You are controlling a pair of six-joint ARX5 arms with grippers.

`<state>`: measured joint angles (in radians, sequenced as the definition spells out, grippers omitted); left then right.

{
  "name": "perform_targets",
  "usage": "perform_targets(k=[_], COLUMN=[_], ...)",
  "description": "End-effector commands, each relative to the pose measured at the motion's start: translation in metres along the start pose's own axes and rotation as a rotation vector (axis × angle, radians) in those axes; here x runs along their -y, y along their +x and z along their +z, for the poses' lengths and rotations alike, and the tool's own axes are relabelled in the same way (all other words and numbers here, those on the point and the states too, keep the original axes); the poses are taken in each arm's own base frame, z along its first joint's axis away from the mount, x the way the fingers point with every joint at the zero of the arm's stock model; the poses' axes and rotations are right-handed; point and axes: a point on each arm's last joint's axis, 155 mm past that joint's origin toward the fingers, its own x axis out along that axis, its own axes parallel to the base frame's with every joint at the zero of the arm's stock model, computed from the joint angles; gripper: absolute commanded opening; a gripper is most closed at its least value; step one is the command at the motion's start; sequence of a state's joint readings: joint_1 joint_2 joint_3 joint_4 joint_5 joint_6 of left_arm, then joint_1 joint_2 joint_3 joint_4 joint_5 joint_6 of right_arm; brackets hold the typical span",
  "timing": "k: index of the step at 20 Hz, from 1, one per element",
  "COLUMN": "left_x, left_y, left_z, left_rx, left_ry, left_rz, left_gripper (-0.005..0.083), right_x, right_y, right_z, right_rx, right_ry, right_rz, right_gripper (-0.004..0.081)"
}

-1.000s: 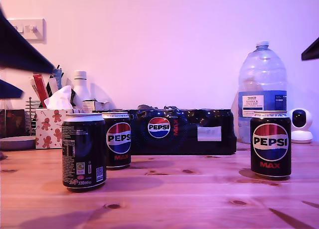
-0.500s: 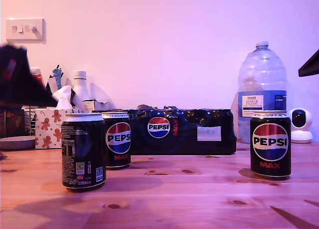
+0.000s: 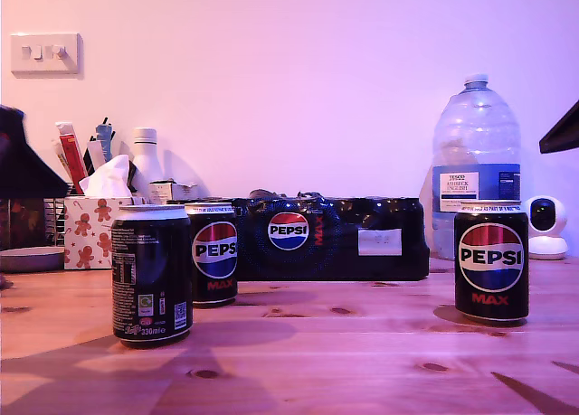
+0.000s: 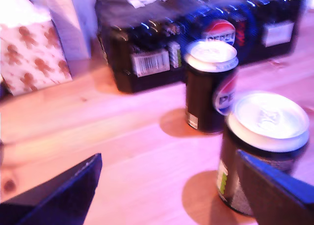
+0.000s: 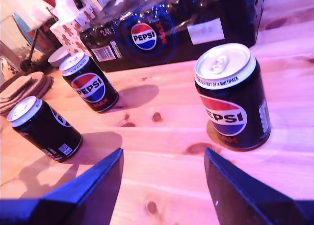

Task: Stack up the Pepsi cans on top of each other

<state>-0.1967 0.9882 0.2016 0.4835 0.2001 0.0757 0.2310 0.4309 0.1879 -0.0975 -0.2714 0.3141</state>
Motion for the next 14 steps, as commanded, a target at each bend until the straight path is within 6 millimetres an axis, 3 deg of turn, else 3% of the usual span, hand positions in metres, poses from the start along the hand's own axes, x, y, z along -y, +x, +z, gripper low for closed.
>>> perform_targets(k=[1, 5, 9, 14], left_x=[0.000, -0.017, -0.016, -0.007], left_y=[0.007, 0.021, 0.041, 0.068], left_z=[-0.009, -0.009, -0.022, -0.023], left_rx=[-0.013, 0.027, 0.011, 0.011], left_ry=[0.022, 0.027, 0.005, -0.021], left_rz=[-0.004, 0.023, -0.054, -0.149], left_gripper=[0.0783, 0.0783, 0.0783, 0.0783], right_x=[0.001, 0.005, 0.002, -0.002], right_y=[0.001, 0.001, 0.002, 0.003], right_z=[0.004, 0.007, 0.004, 0.002], right_rx=[0.023, 0.037, 0.025, 0.016], right_ry=[-0.007, -0.025, -0.034, -0.041], right_rz=[-0.006, -0.032, -0.020, -0.006], right_gripper=[0.0463, 0.0463, 0.0463, 0.0463])
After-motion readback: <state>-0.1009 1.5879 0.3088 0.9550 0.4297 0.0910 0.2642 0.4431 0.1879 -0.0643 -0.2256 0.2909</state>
